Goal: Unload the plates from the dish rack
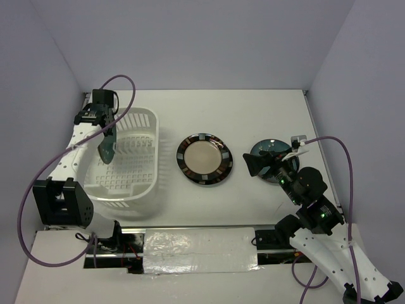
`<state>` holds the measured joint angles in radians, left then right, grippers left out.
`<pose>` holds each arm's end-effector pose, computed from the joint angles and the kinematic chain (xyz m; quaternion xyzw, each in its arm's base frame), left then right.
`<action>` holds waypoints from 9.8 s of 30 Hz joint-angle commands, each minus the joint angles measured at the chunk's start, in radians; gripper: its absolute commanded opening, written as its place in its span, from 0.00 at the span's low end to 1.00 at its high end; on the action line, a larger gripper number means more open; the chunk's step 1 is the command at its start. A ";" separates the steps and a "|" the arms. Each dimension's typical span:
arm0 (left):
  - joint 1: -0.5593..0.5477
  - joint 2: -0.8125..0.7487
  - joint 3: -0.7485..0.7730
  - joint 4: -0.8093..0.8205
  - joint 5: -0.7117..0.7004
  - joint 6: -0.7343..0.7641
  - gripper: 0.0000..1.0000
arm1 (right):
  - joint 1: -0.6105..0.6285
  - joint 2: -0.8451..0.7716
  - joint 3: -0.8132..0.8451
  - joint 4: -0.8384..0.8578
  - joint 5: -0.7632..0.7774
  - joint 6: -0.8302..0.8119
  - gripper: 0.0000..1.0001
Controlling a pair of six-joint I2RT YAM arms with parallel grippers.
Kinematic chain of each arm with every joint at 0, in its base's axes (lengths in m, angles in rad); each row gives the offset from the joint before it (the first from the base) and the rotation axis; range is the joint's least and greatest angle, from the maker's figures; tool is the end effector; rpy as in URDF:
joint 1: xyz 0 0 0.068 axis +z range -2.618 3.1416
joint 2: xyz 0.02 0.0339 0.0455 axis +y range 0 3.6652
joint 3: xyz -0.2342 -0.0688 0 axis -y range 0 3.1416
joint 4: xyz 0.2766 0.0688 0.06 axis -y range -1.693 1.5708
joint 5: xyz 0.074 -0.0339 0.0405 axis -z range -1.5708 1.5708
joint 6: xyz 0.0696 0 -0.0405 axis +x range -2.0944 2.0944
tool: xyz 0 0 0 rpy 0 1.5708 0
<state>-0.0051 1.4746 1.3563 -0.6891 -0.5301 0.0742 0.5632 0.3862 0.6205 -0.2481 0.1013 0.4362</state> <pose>0.3721 0.0333 0.2767 -0.0620 0.8988 0.2554 0.3509 0.1740 0.1016 0.3223 -0.0096 0.7119 0.3044 0.6328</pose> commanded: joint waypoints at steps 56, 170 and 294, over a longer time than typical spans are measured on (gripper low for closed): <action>-0.780 -0.432 -0.454 1.274 0.970 -0.906 0.00 | 0.004 -0.193 -0.197 0.359 -0.262 0.012 0.30; -1.210 -0.484 -0.727 0.997 -0.050 -0.206 0.99 | -0.867 0.869 0.076 -0.051 -0.071 0.153 0.75; -1.210 -0.559 -0.812 1.097 -0.243 -0.119 0.99 | 0.000 0.372 0.096 0.050 -0.089 -0.004 1.00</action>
<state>-1.2091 0.9478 0.5529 0.3260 -0.7437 -0.0731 0.5522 0.7879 0.7372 -0.3012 0.0681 0.4614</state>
